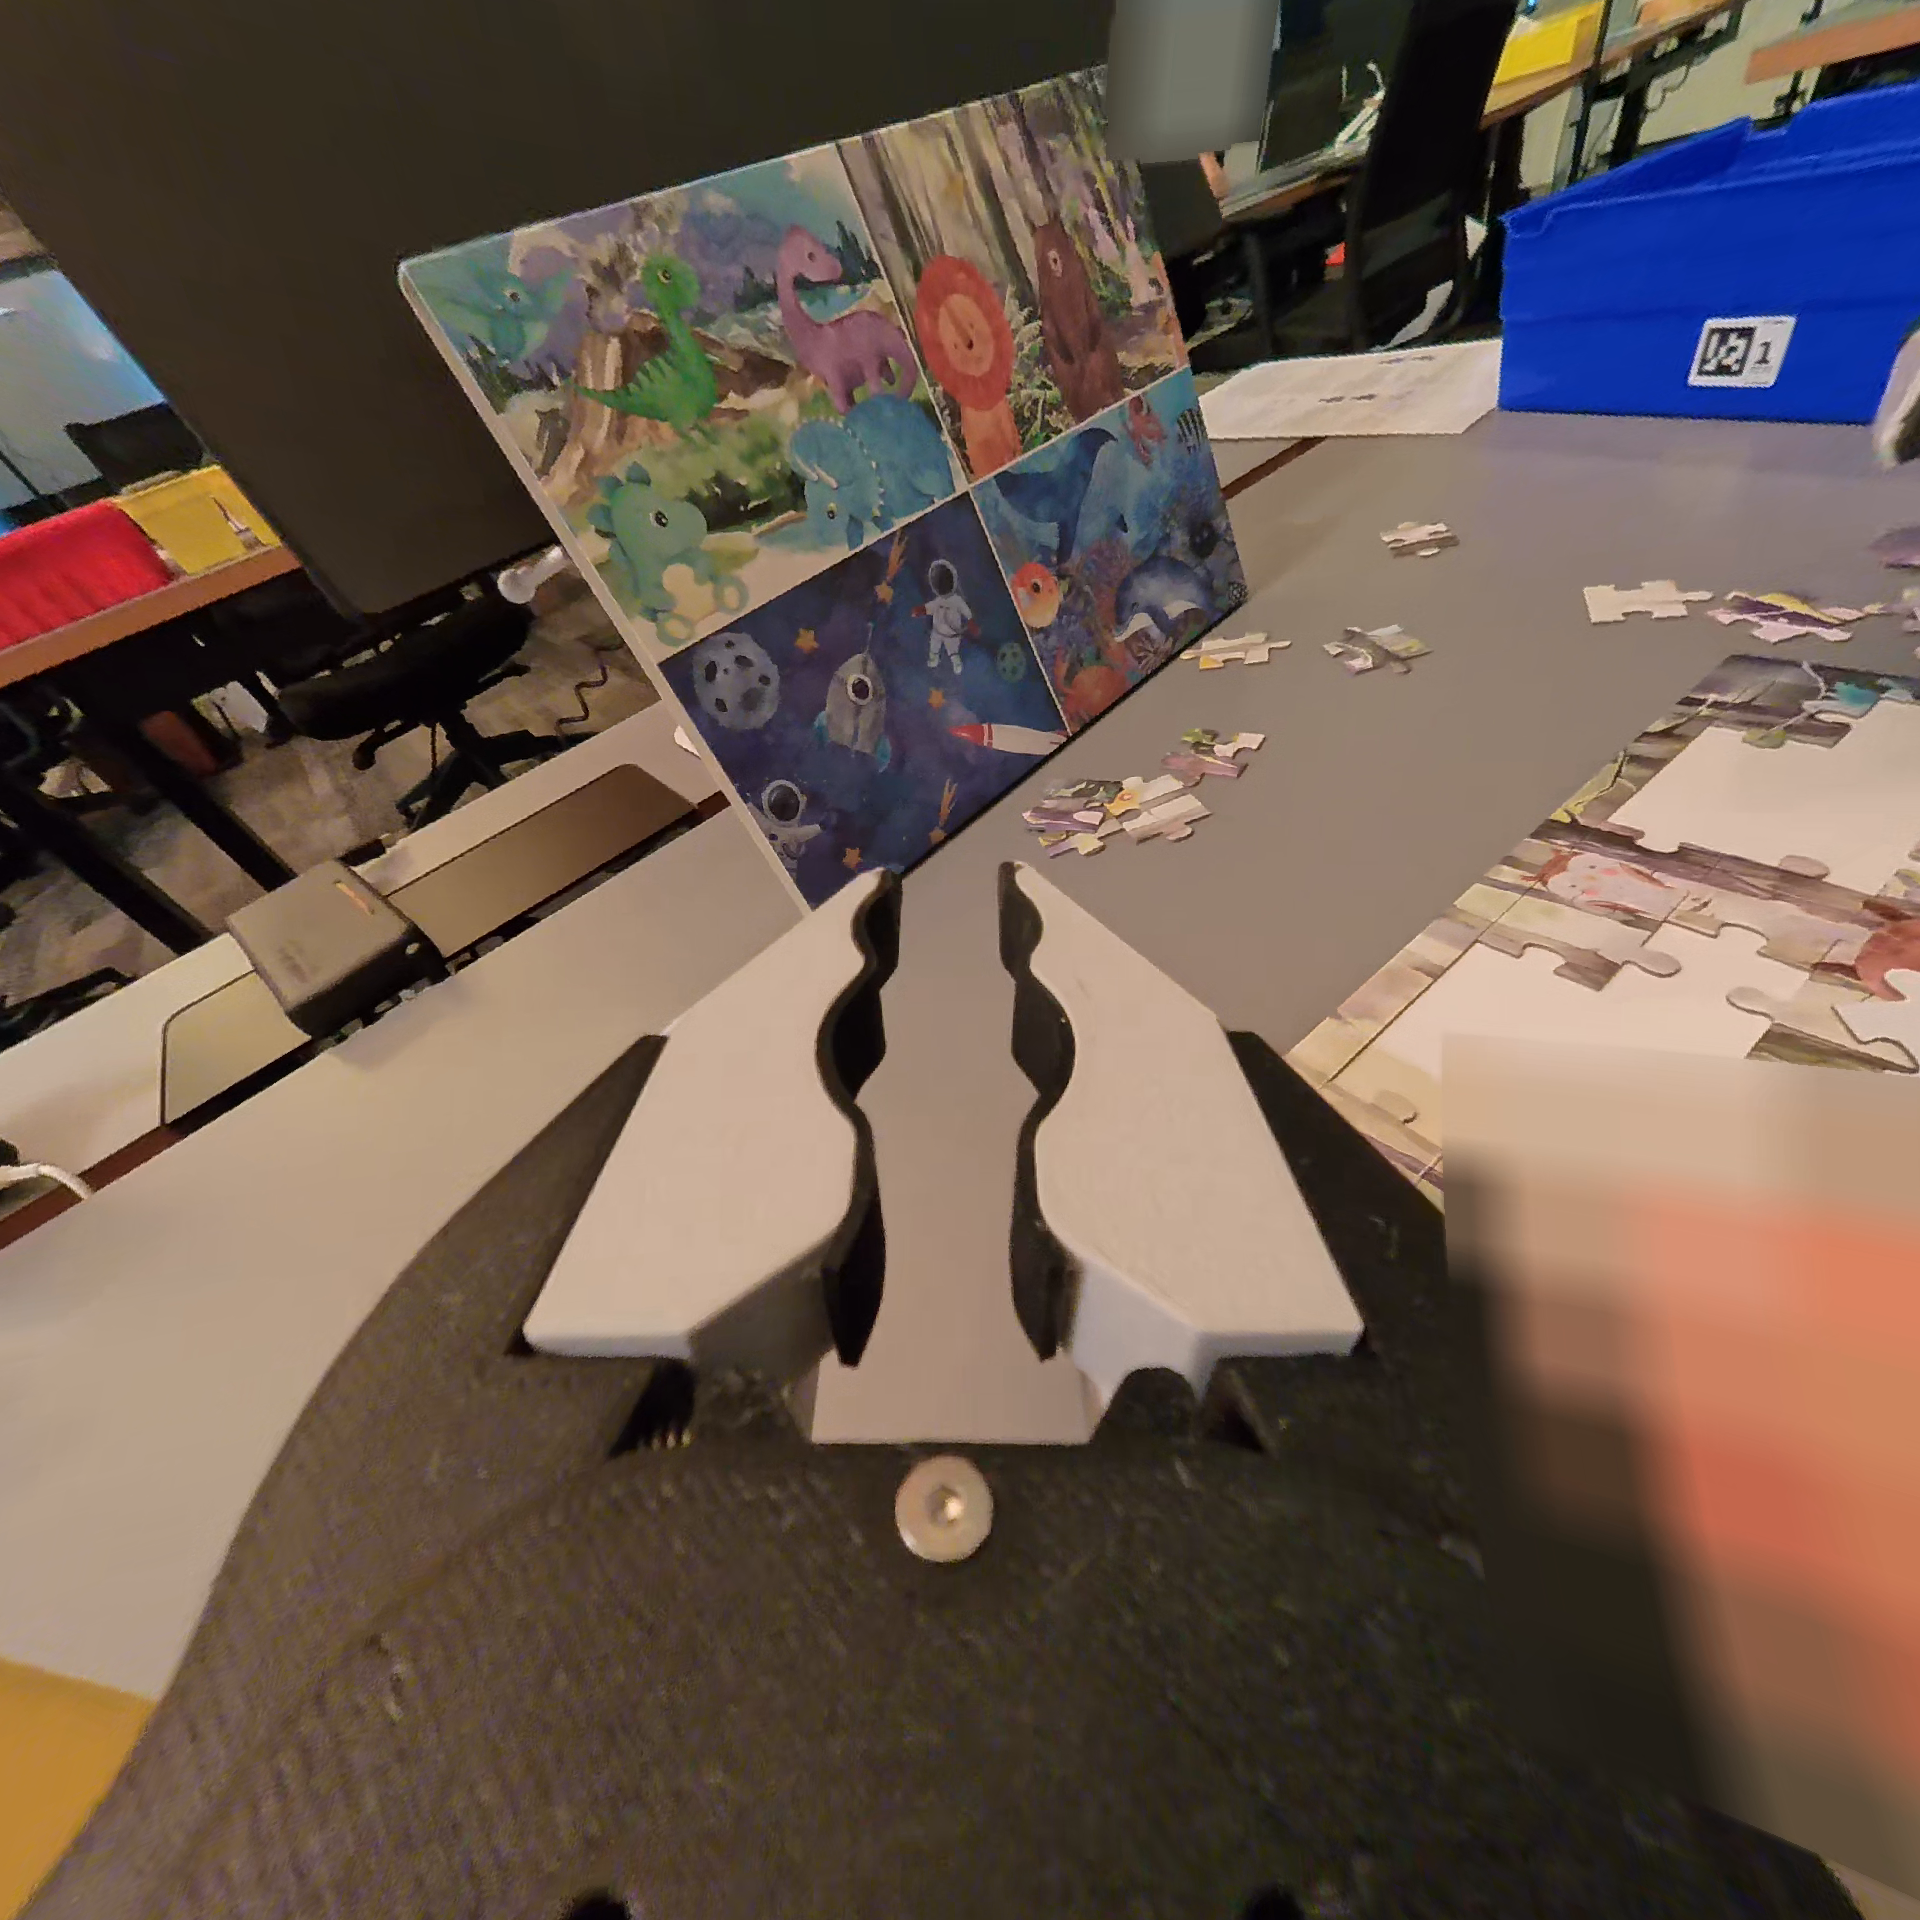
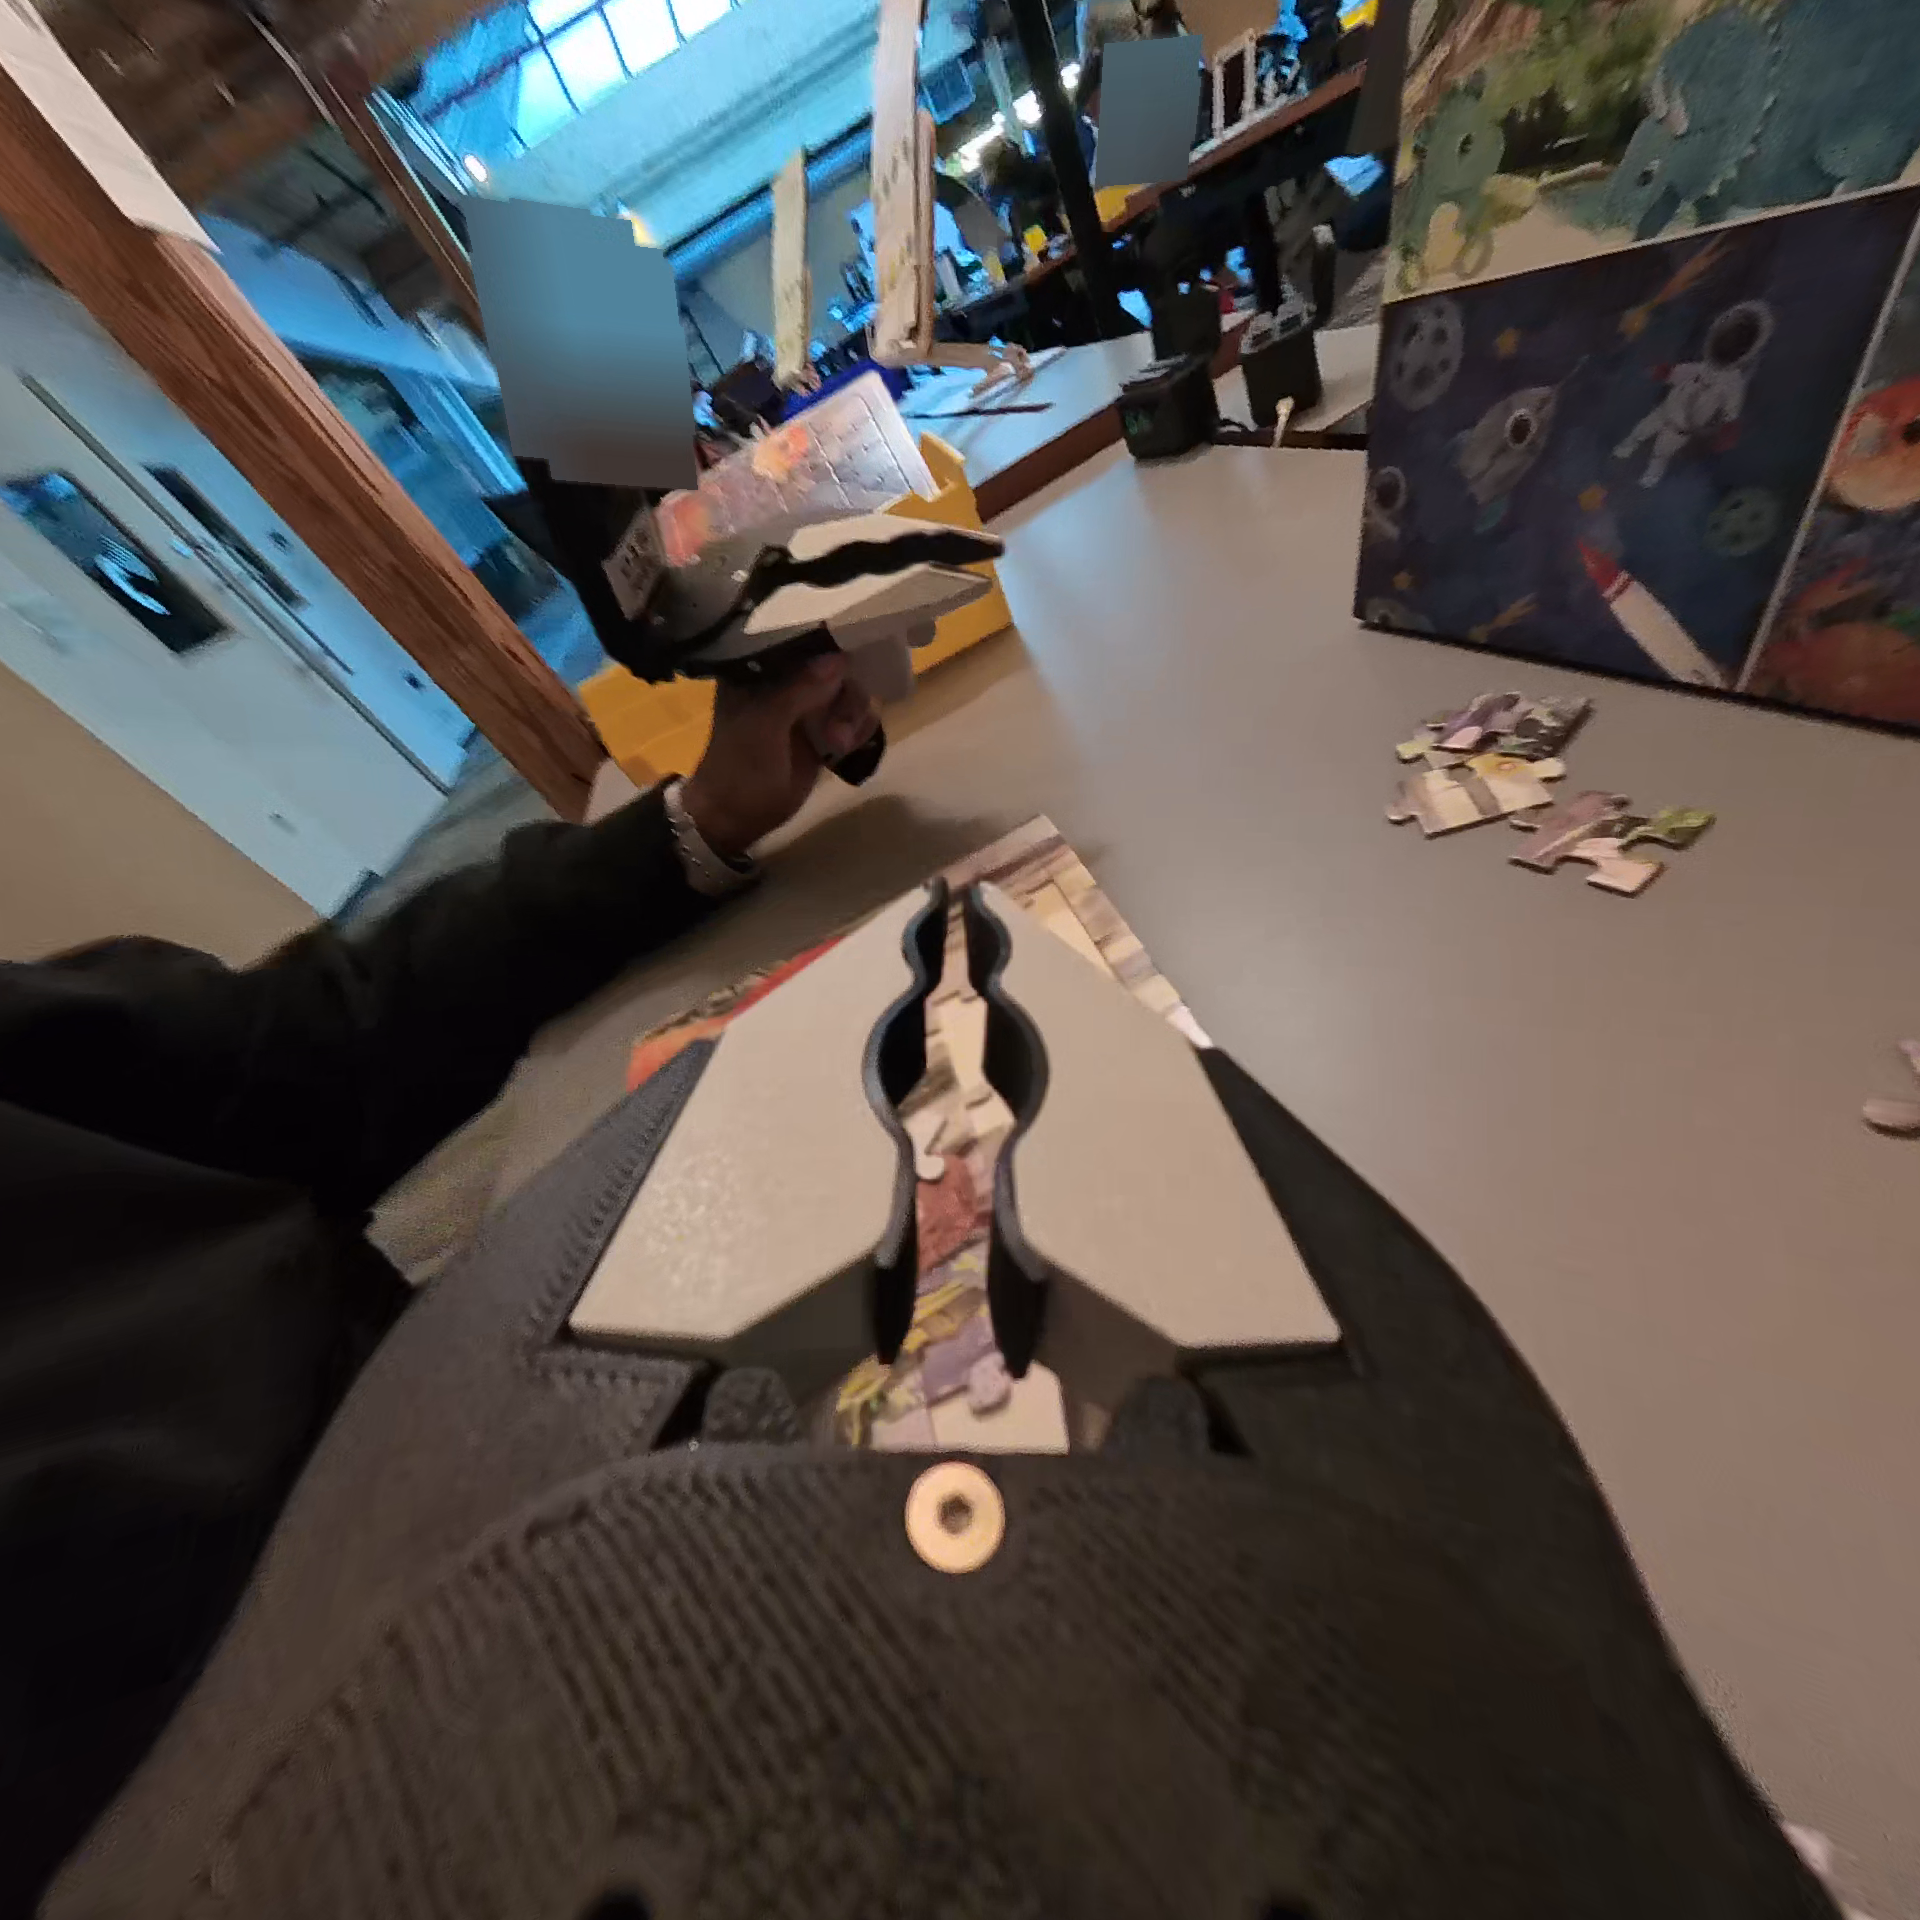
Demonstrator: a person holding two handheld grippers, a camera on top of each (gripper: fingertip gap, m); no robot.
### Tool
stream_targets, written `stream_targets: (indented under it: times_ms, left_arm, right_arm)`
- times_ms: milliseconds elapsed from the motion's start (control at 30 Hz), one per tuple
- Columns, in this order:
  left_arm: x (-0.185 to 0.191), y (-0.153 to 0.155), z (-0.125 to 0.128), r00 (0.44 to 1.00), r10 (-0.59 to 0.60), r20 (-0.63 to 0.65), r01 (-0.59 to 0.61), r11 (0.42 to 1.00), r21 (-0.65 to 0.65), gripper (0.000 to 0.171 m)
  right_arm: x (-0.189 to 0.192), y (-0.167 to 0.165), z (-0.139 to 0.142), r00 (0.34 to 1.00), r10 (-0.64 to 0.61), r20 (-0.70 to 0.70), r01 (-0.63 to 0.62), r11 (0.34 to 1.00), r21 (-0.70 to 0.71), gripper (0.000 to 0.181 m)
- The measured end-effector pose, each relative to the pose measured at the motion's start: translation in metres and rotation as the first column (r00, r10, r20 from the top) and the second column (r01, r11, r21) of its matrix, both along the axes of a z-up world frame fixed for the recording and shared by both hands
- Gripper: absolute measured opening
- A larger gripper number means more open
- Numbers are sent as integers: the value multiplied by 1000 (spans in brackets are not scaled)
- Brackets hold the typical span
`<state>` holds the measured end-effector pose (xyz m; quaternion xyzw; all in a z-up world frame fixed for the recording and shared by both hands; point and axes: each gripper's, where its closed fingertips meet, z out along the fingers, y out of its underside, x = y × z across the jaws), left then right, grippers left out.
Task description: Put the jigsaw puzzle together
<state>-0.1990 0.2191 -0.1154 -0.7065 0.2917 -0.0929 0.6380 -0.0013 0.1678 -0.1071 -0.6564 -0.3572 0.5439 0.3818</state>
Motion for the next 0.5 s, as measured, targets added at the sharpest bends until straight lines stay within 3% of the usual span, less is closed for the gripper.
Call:
stream_targets:
  times_ms: [300, 500]
  left_arm:
    - [23, -5, -5, 995, -95, -8, 95, 995, -32, 19]
    - [33, -10, -4, 991, -135, -6, 134, 990, -34, 21]
  right_arm:
    - [-20, -17, -22, 981, 14, 195, -57, 974, 218, 9]
    - [-17, -6, -22, 978, -71, 195, 5, 947, 322, 7]
